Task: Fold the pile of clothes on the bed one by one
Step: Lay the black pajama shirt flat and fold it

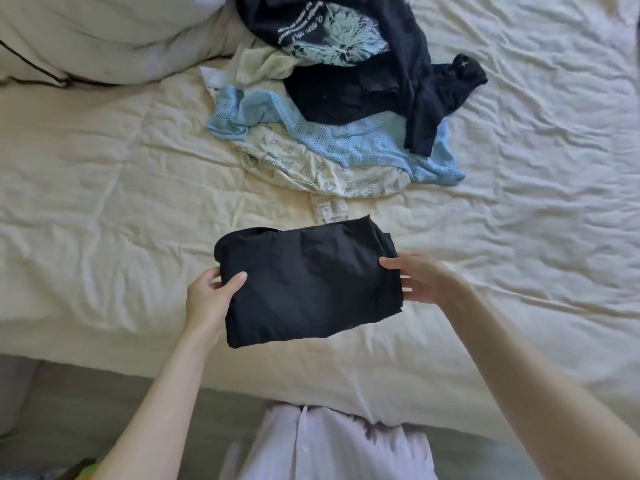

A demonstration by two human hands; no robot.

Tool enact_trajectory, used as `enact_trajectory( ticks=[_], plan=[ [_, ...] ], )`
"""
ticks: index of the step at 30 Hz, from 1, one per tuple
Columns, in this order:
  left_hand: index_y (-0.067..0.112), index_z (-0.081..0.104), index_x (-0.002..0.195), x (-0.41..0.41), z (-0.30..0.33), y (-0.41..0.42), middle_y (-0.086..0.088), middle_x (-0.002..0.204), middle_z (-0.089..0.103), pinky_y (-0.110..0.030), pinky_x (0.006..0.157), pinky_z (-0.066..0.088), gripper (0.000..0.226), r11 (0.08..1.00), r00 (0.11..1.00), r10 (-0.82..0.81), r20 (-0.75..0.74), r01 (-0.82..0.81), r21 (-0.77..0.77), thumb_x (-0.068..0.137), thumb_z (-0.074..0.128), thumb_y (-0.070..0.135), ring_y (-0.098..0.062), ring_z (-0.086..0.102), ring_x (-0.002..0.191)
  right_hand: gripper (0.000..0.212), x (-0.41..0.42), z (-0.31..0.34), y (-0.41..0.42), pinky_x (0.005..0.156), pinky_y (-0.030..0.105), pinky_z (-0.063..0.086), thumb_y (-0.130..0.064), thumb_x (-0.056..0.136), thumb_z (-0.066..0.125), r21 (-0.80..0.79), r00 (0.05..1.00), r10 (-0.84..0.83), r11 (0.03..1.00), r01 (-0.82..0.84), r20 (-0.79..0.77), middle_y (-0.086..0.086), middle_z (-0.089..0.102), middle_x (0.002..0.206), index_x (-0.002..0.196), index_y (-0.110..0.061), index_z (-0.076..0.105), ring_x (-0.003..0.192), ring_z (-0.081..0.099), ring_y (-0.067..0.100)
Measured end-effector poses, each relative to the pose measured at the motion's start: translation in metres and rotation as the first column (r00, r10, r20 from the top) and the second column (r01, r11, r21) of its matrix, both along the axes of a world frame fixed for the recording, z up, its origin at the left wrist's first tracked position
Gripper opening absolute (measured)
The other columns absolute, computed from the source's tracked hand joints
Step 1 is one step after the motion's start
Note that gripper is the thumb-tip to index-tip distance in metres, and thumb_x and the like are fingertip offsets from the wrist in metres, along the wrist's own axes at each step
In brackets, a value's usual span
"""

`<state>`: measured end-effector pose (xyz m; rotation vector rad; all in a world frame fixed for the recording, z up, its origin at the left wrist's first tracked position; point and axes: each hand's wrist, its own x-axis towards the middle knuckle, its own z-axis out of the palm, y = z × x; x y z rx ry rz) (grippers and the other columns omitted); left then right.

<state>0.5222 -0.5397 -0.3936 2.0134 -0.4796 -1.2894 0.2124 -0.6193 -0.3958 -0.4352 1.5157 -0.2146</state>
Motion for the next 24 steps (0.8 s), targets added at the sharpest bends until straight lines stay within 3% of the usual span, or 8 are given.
enact_trajectory(
  ticks=[5, 9, 13, 17, 24],
  plan=[
    [0.016, 0.062, 0.104, -0.029, 0.033, 0.027, -0.006, 0.1, 0.069, -0.04, 0.08, 0.054, 0.025, 0.981, 0.981, -0.19, 0.029, 0.191, -0.023, 0.082, 0.072, 0.02, -0.024, 0.066, 0.091, 0.017, -0.038, 0.037, 0.081, 0.068, 0.034, 0.052, -0.016, 0.089, 0.065, -0.028, 0.99, -0.138, 0.99, 0.138, 0.004, 0.002, 0.068, 0.107, 0.107, -0.014, 0.065, 0.093, 0.065, 0.022],
    [0.018, 0.065, 0.097, -0.067, 0.051, 0.037, -0.007, 0.098, 0.07, -0.045, 0.087, 0.053, 0.017, 0.941, 0.942, -0.335, 0.029, 0.336, -0.038, 0.081, 0.072, 0.019, -0.025, 0.066, 0.092, 0.015, -0.076, 0.057, 0.138, 0.068, 0.033, 0.052, -0.016, 0.09, 0.063, -0.03, 0.965, -0.263, 0.964, 0.263, -0.008, 0.002, 0.068, 0.105, 0.104, -0.015, 0.065, 0.092, 0.065, 0.022],
    [0.026, 0.063, 0.082, -0.133, 0.075, 0.035, -0.004, 0.091, 0.07, -0.038, 0.078, 0.052, 0.012, 0.86, 0.865, -0.496, 0.074, 0.502, -0.097, 0.08, 0.073, 0.019, -0.021, 0.065, 0.085, 0.016, -0.129, 0.076, 0.192, 0.07, 0.033, 0.051, -0.019, 0.091, 0.062, -0.065, 0.913, -0.408, 0.911, 0.407, -0.003, 0.001, 0.068, 0.105, 0.106, -0.018, 0.065, 0.094, 0.064, 0.022],
    [0.022, 0.065, 0.088, -0.203, 0.093, 0.033, -0.002, 0.087, 0.07, -0.036, 0.076, 0.052, 0.011, 0.782, 0.793, -0.601, 0.094, 0.609, -0.136, 0.081, 0.073, 0.02, -0.019, 0.065, 0.083, 0.013, -0.187, 0.091, 0.226, 0.066, 0.03, 0.05, -0.019, 0.091, 0.062, -0.097, 0.86, -0.51, 0.857, 0.507, -0.007, -0.001, 0.069, 0.098, 0.103, -0.021, 0.066, 0.087, 0.065, 0.019],
    [0.021, 0.064, 0.086, -0.345, 0.107, 0.06, -0.001, 0.089, 0.069, -0.029, 0.068, 0.05, 0.009, 0.742, 0.763, -0.64, 0.092, 0.645, -0.185, 0.082, 0.072, 0.021, -0.014, 0.065, 0.082, 0.013, -0.323, 0.108, 0.266, 0.062, 0.029, 0.05, -0.019, 0.09, 0.062, -0.138, 0.809, -0.587, 0.801, 0.583, 0.016, -0.001, 0.069, 0.099, 0.103, -0.02, 0.066, 0.085, 0.065, 0.019]
  ],
)
